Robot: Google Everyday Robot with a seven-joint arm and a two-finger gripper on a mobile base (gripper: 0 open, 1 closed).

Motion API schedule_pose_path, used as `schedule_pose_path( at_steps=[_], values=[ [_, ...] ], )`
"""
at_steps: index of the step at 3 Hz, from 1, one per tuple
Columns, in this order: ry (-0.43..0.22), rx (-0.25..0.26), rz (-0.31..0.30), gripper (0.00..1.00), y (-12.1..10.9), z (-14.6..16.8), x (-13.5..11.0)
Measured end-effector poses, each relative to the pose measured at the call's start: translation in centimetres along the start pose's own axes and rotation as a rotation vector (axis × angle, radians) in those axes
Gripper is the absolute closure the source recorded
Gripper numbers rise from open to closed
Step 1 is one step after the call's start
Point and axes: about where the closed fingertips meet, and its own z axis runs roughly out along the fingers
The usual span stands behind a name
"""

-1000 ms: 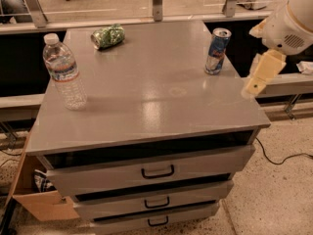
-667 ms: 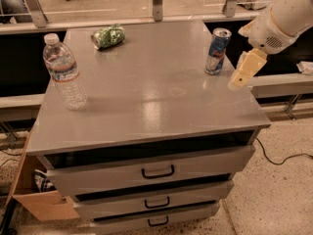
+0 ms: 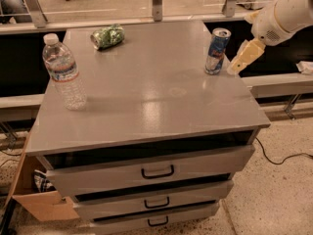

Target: Move redbull can near water bottle

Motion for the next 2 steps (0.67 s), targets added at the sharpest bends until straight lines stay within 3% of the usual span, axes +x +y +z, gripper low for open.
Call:
schedule_pose_path(
  at_steps=[2],
  values=[
    [-0.155,-0.096,0.145,0.00,1.5,3.6,-2.4]
  ],
)
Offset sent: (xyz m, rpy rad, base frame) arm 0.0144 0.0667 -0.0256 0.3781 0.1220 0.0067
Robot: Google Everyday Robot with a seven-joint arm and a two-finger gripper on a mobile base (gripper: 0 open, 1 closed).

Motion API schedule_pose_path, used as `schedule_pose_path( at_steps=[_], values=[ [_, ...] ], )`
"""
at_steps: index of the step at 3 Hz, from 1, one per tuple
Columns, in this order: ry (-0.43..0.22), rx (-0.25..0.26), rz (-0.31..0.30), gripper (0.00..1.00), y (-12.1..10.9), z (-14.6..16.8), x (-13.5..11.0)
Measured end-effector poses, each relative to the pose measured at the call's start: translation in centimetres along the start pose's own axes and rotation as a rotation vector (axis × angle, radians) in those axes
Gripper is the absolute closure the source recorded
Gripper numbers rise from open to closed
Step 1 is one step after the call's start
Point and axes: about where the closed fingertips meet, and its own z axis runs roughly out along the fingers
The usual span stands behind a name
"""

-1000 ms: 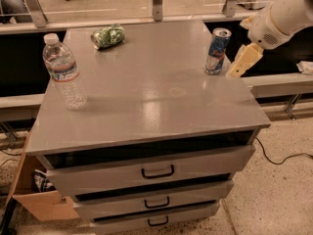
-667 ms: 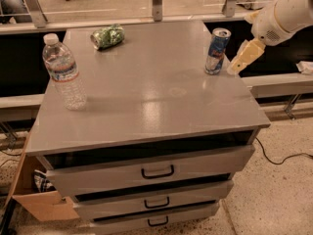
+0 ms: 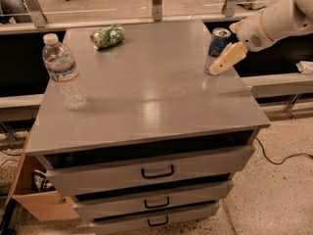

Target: Move redbull can near water bottle

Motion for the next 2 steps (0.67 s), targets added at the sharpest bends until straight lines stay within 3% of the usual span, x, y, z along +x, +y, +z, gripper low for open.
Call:
schedule_pose_path(
  at_steps=[1,2],
  values=[
    [-0.088,-0.050,0.080,0.00,0.5,1.9,-0.6],
    [-0.183,-0.074,0.143,0.19,-0.3,3.7,-0.6]
  ],
)
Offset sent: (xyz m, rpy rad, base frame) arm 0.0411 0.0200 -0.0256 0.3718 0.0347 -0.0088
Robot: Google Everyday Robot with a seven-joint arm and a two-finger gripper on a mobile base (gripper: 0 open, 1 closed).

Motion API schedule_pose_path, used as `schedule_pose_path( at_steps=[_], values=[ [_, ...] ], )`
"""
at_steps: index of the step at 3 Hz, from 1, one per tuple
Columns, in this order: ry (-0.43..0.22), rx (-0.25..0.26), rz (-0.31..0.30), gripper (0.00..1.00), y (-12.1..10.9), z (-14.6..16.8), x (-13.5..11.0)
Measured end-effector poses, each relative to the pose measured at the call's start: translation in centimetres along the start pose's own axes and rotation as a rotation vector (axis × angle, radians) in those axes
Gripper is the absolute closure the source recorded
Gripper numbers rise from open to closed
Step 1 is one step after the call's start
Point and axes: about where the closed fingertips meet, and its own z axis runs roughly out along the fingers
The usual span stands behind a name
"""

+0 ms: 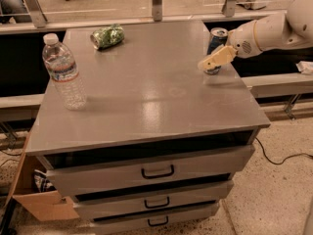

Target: Move redbull can near water bottle

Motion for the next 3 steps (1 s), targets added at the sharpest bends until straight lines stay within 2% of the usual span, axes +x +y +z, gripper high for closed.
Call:
schedule_pose_path(
  at_steps=[1,2,3],
  values=[
    [-0.056,0.005,0.027,0.41,-1.5,0.4,-0.1],
    [-0.103,0.027,0.016,0.65,-2.7,-0.8,-1.2],
    [-0.153,0.055,-0.012,0.87,-3.0,-4.3,-3.7]
  ],
)
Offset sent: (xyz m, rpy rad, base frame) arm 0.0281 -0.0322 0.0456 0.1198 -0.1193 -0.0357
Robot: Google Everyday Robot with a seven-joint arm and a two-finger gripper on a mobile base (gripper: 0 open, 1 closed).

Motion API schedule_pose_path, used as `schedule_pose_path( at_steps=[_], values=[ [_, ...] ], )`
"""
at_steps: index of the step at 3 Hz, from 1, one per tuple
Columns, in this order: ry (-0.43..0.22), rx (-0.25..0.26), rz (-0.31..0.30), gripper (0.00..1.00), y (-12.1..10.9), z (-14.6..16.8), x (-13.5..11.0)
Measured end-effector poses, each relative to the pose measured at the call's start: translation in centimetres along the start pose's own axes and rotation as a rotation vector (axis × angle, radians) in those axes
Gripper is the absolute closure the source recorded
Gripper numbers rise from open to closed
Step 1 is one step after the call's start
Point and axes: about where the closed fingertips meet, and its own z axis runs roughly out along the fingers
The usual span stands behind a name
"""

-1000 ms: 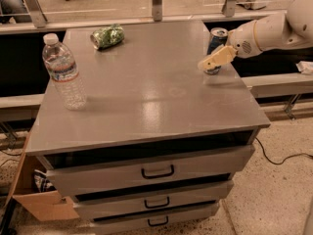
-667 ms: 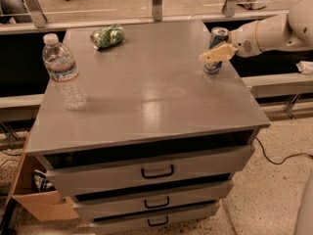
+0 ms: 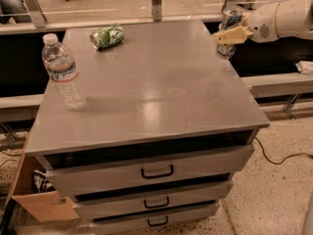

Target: Move redbull can near water bottle

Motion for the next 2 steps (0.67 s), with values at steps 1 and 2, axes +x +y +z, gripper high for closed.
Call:
schedule_pose_path(
  at_steps=[1,2],
  values=[
    [-0.008,0.000,-0.004,1.00,0.00,-0.17,-0.48],
    [-0.024,-0.027,0.006,1.00,0.59,0.68,-0.43]
  ],
)
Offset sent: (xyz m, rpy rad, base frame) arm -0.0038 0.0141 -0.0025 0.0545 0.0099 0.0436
